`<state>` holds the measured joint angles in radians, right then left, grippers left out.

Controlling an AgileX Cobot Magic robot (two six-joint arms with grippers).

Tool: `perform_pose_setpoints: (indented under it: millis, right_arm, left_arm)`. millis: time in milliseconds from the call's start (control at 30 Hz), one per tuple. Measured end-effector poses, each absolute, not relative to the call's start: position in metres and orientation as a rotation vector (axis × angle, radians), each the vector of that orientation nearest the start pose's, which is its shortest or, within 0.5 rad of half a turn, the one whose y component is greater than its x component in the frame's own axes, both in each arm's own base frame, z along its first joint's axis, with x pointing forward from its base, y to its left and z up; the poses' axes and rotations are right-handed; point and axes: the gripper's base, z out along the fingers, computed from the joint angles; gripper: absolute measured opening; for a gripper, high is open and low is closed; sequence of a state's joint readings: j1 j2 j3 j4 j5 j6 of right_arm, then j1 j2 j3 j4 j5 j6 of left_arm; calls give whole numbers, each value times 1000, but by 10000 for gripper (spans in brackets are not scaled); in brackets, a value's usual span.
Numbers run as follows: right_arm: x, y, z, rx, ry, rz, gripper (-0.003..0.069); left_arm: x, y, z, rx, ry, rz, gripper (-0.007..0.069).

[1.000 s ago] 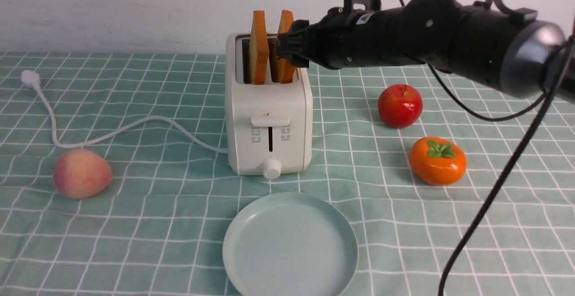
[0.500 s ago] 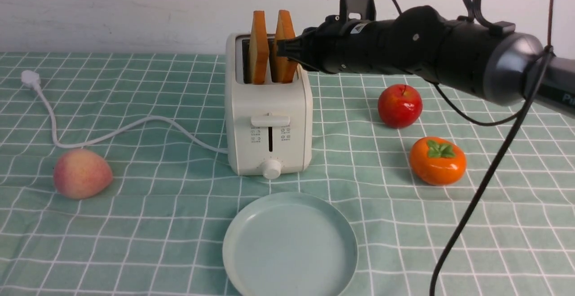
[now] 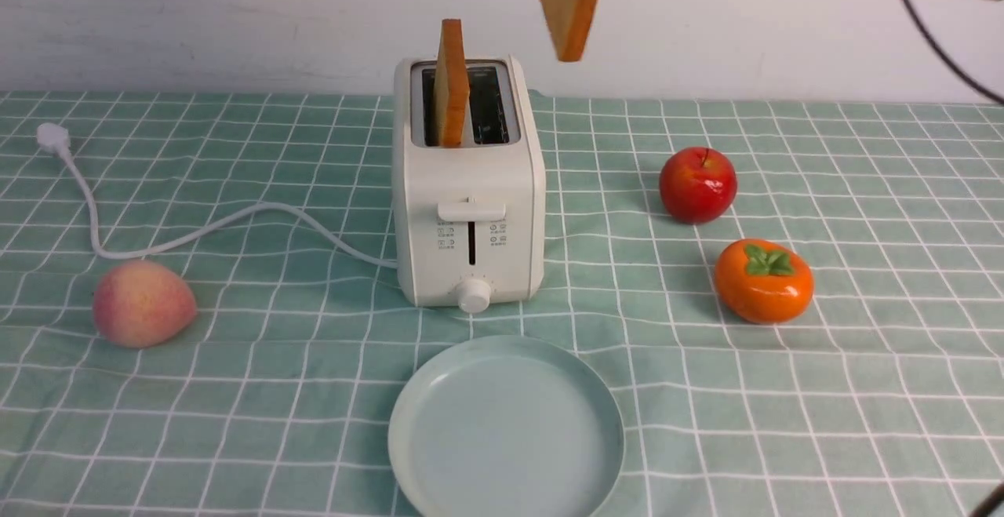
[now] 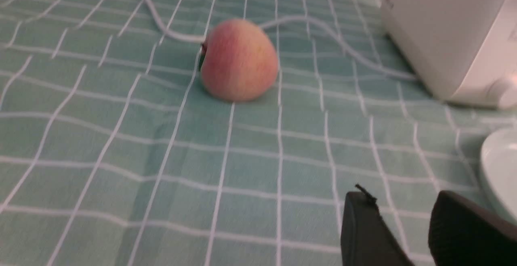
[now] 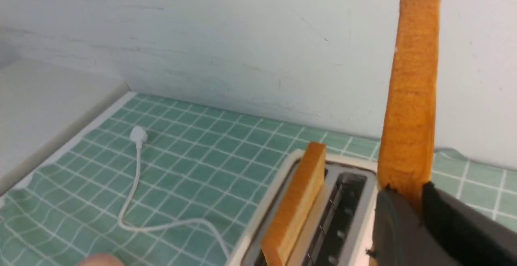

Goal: Take toasted bread from bread machine on blue coffee table place on plate.
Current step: 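Place the held slice of bread on top of the slice on the plate with the right gripper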

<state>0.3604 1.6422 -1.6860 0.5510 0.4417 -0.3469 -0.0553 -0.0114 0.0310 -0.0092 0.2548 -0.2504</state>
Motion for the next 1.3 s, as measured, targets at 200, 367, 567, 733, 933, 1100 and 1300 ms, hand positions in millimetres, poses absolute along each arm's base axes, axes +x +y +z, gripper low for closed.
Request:
perform_pose_setpoints:
  millis: [200,367,567,733,933,1100,1300]
  right_arm:
    - [337,128,429,-403,1994,562,55]
    - [323,128,370,-369,2192,663,55]
    - [299,140,318,-328,2267,1006,55]
    - [293,153,299,-360,2236,1290,55]
    - [305,164,262,-351,2280,1468,55]
    - [314,168,236,-313,2350,1501,69]
    - [321,166,214,-300,2425,1407,291]
  left_arm:
    - [57,-3,201,-268,1517,-372,238]
    - [55,0,215,-402,1329,-524,238]
    - [52,5,227,-483,1167,-612,238]
    - [48,3,248,-479,1160,-658,238]
    - [37,-4,305,-334,1303,-558,238]
    - [52,-9,348,-275,1528,-470,238]
    - [96,-10,385,-237,1672,-378,238]
